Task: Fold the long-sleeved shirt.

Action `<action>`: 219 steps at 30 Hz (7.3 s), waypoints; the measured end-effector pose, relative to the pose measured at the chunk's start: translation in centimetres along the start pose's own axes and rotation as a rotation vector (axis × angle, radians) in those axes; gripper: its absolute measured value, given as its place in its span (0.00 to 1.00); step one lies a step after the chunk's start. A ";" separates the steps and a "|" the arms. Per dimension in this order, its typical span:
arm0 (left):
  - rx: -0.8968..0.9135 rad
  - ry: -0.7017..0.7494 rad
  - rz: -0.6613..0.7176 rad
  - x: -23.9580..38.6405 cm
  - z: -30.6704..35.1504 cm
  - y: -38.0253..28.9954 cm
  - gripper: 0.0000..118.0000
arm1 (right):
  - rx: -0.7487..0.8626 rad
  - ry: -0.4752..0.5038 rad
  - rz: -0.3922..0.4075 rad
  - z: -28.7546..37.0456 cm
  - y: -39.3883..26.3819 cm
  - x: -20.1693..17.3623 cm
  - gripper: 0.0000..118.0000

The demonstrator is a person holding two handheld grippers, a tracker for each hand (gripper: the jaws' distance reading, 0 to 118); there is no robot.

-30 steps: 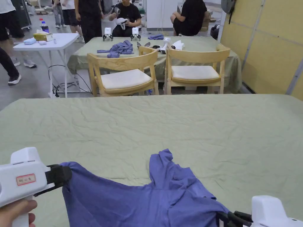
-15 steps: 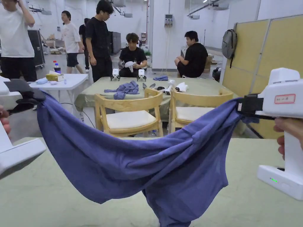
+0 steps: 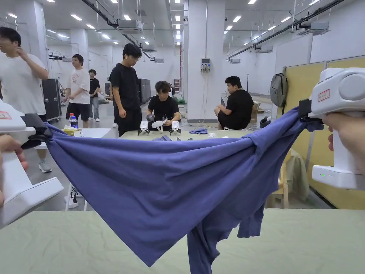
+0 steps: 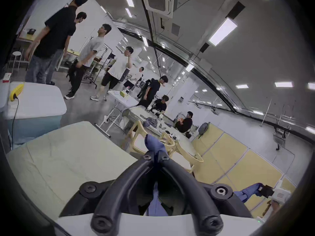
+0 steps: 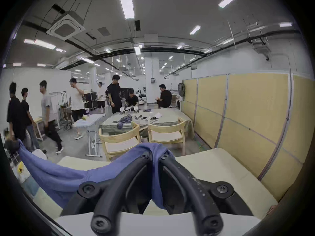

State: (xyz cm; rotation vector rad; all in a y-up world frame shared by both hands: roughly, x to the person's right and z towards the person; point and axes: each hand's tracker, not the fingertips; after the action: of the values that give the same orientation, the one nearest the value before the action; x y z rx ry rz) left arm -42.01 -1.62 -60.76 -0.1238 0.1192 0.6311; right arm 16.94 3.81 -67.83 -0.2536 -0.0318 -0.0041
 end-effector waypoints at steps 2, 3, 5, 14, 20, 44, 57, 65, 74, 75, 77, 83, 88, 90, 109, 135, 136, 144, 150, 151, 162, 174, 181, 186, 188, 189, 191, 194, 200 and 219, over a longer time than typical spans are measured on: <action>-0.017 0.001 0.012 -0.8 -1.1 -1.2 0.01 | 0.003 -0.007 0.016 -1.1 -1.1 0.0 0.07; -0.025 0.005 0.001 -1.2 -1.7 -2.0 0.01 | -0.007 -0.007 0.018 -2.1 -2.0 0.1 0.07; -0.072 0.038 -0.045 -2.5 -2.9 -4.2 0.01 | -0.053 -0.003 0.036 -3.7 -4.4 0.3 0.07; -0.368 0.151 -0.057 -13.0 -4.4 -20.3 0.01 | -0.401 0.034 0.035 -8.9 -26.1 1.7 0.07; -0.491 0.182 -0.041 -18.8 1.4 -27.9 0.01 | -0.509 0.068 0.034 -4.1 -38.0 4.4 0.07; -0.758 0.272 -0.007 -25.3 28.4 -36.4 0.01 | -0.868 0.054 -0.063 24.5 -54.2 12.5 0.07; -0.569 0.295 -0.050 -22.5 32.3 -35.5 0.96 | -0.723 -0.084 -0.019 26.4 -51.3 12.6 0.91; -0.755 0.421 -0.273 -19.4 35.4 -36.2 0.02 | -0.612 0.029 -0.139 29.9 -48.3 10.0 0.03; -0.719 0.418 -0.253 -24.2 28.0 -39.7 0.91 | -0.643 0.222 -0.053 26.2 -46.6 2.9 0.03; -0.767 0.437 -0.290 -24.7 27.0 -40.6 0.91 | -0.650 0.241 -0.066 24.6 -48.1 3.9 0.03; -0.828 0.463 -0.337 -25.5 25.5 -42.2 0.89 | -0.659 0.266 -0.047 21.8 -47.6 3.9 0.03; -0.851 0.349 -0.411 -23.0 25.9 -42.8 0.15 | -0.645 0.355 0.185 14.5 -44.3 -2.6 0.03; -0.825 0.297 -0.342 -22.0 27.6 -42.5 0.02 | -0.803 0.477 0.407 2.2 -43.9 -8.1 1.00; -0.826 0.295 -0.297 -22.1 27.7 -42.1 0.02 | -0.817 0.438 0.560 -1.9 -44.8 -10.3 0.93; -0.699 0.226 -0.199 -20.4 27.6 -37.5 0.02 | -0.836 0.411 0.463 2.3 -41.8 -9.3 0.08; 0.035 -0.163 -0.172 5.2 27.8 -10.6 0.02 | 0.183 0.235 -0.015 30.2 -9.7 3.5 0.08; 0.043 -0.166 -0.167 5.7 27.2 -9.4 0.02 | 0.186 0.234 -0.011 29.5 -8.2 3.3 0.08; 0.091 -0.231 -0.165 8.7 21.1 -0.4 0.02 | 0.206 0.142 0.050 23.0 3.6 2.6 0.08; 0.118 -0.233 -0.205 11.8 16.2 4.8 0.02 | 0.209 0.104 0.074 18.6 10.6 0.9 0.08; 0.116 -0.238 -0.182 12.1 15.4 5.6 0.02 | 0.231 0.106 0.061 18.3 11.5 1.0 0.08; 0.164 -0.202 -0.223 16.6 7.4 13.6 0.02 | 0.308 0.047 0.050 13.2 21.1 -1.8 0.08; 0.049 -0.148 -0.365 13.9 -0.6 5.7 0.02 | 0.142 0.048 0.135 1.9 12.4 -1.2 0.08; -0.250 -0.017 -0.356 2.5 -9.6 -11.0 0.02 | -0.229 0.093 0.130 -9.6 -9.2 -1.7 0.08; -0.472 0.107 -0.307 -6.6 -11.0 -23.8 0.02 | -0.494 0.121 0.128 -12.5 -26.1 -2.1 0.08; -0.538 0.152 -0.277 -9.4 -10.2 -27.4 0.02 | -0.587 0.114 0.093 -12.1 -30.9 -1.7 0.08; -0.564 0.158 -0.268 -10.6 -9.6 -28.8 0.02 | -0.609 0.109 0.089 -11.8 -33.0 -1.4 0.08; -0.598 0.166 -0.271 -12.2 -7.6 -30.6 0.02 | -0.654 0.104 0.088 -11.7 -36.1 -0.1 0.08; -0.653 0.157 -0.275 -13.6 -4.5 -32.0 0.02 | -0.682 0.114 0.065 -9.3 -38.7 1.2 0.08; -0.729 0.110 -0.316 -14.2 6.0 -33.0 0.02 | -0.697 0.150 0.058 0.8 -40.6 2.9 0.08; -0.941 0.107 -0.303 -20.2 32.4 -37.2 0.02 | -0.885 0.173 0.114 27.0 -50.5 7.0 0.08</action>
State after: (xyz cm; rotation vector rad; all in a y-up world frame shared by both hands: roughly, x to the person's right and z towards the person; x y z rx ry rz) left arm -33.72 -38.26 -22.91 -1.0652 -0.1022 0.3337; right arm 22.66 -38.32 -28.83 -1.1385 0.1618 0.0755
